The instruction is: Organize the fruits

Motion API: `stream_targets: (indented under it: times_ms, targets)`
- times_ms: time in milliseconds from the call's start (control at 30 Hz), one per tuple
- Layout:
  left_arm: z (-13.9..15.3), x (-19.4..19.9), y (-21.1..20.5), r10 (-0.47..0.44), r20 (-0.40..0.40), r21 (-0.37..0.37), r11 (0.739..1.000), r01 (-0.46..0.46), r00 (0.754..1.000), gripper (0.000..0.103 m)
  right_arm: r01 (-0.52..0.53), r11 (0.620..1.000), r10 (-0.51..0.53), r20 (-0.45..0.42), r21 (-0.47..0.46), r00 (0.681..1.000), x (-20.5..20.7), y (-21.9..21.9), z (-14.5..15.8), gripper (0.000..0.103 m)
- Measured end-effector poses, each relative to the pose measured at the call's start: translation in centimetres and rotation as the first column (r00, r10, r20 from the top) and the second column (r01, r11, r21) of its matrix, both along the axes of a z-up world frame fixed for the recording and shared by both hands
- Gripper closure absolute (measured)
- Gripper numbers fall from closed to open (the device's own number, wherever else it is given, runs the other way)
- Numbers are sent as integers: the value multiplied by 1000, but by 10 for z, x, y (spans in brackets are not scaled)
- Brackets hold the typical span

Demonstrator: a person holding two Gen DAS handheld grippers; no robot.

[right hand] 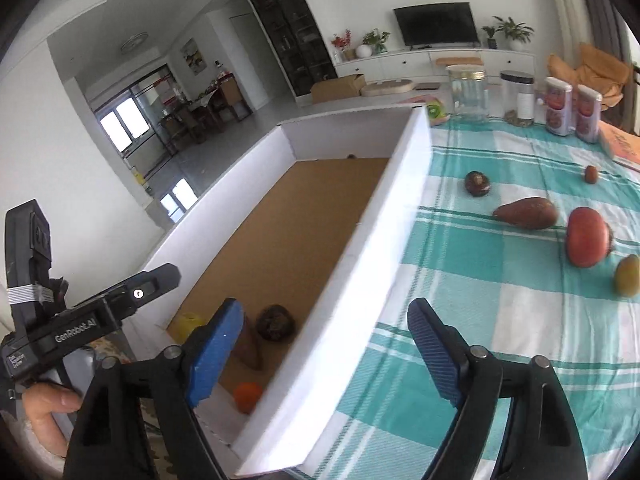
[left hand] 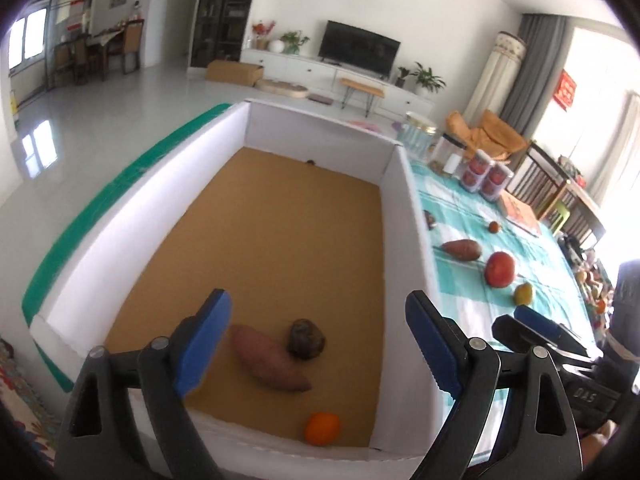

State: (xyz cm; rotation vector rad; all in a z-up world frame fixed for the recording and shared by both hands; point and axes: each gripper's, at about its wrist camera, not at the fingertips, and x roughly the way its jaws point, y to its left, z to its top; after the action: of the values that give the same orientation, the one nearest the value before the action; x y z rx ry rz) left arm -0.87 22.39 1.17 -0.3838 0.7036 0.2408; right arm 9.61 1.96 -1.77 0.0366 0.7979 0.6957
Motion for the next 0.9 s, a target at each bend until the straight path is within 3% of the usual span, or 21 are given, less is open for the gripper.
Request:
stream_targets:
  times_ms: [100,233,300,367,467,600,767,900]
  targets:
    - [10,15,-51,-147,55,-1,989,147,988,7,240,967,-237,46,-87,970,3,-60,-22,2]
    - [3,44,-125,-348,43,-43,936,350,936,7,508,834,-518,12,-215,855,20,-133,-69,2]
    - [-10,63,-157,-404,4,-61,913,403,915,7,591,770,-609,-2,-242,793,24,-165,-83,2]
    - [-26,81,-183,-435,-25,-46,900,434,900,7,656,726,-681,-80,-205,728,25,-194,-88,2]
    - [-52,100,-207,-434,-78,33,899,437,898,7,698,688,-723,-98,-201,684,28,-211,-92,2]
    - [-85,118,-210,-389,-156,91,910,405,908,7,689,687,-721,-98,-231,686,30,-207,-98,0]
    - [-109,132,-211,-370,-197,164,901,403,908,7,667,677,-715,-63,-309,696,34,-194,-107,0]
    - [-122,134,-206,-360,-215,177,900,399,908,7,669,680,-715,-69,-299,696,33,-196,-107,0]
